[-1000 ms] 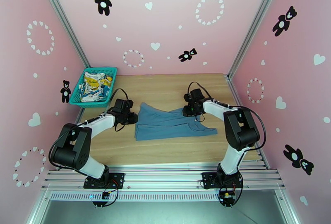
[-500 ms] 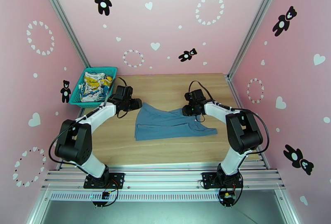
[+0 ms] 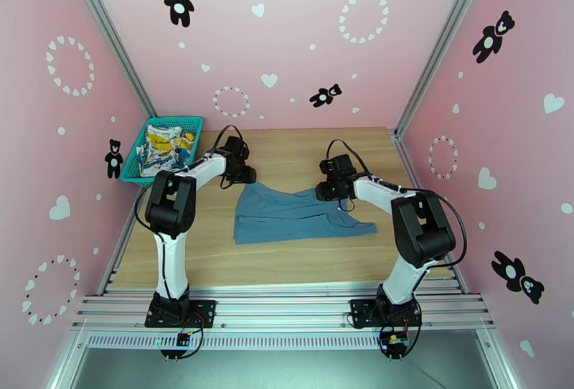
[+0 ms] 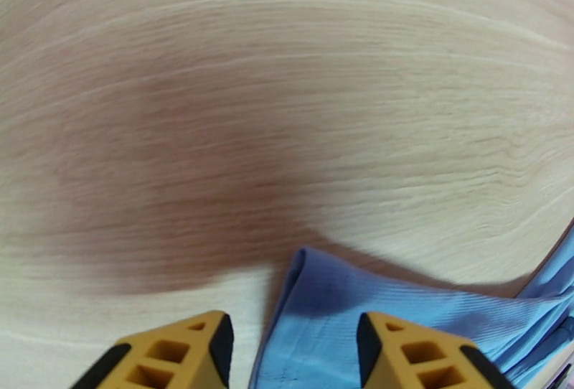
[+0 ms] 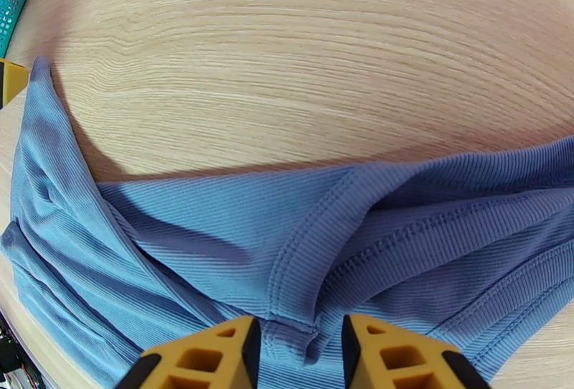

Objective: Fold and stack the mixed laundry pile

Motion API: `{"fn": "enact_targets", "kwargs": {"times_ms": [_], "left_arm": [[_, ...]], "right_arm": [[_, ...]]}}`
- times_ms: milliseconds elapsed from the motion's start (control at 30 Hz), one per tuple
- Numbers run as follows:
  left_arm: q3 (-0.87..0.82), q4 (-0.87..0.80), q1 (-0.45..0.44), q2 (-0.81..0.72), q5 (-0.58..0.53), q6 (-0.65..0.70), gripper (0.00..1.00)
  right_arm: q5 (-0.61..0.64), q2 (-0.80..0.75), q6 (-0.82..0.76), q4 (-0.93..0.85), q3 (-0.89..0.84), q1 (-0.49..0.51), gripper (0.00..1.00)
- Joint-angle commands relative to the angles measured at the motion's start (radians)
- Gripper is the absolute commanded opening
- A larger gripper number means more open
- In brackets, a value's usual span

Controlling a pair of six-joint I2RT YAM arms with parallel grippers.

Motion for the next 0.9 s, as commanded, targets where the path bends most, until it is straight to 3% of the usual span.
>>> {"fn": "enact_targets", "kwargs": {"times_ms": [0,100,233,333,567,867], "left_arm": [[0.061,-0.079,-0.014,0.05,-0.031,0.048,0.49],[0.073,-0.085,-0.014,0.072,-0.035,0.056,0.39],[0.076,-0.083,-0.014,0.075,-0.049,0.063,0.17],[0.048,-0.046,-0.015,0.036,-0.036,0.064,0.1],[-0.167,0.168,-0.017,-0.19,-0.016,0.03,0.02],[-0.504,0.423,-0.039,-0.44,-0.03,-0.065,0.01]], "right_arm": [[0.007,0.015,-0.004,-0.016,0.031,0.005,0.36],[0.015,0.017,-0.006,-0.019,0.032,0.006,0.36],[0.015,0.02,-0.008,-0.02,0.031,0.006,0.36],[0.009,0.027,-0.003,-0.019,0.032,0.006,0.36],[0.015,0.032,0.007,-0.014,0.032,0.006,0.36],[0.007,0.045,0.021,0.0,0.034,0.005,0.36]]}}
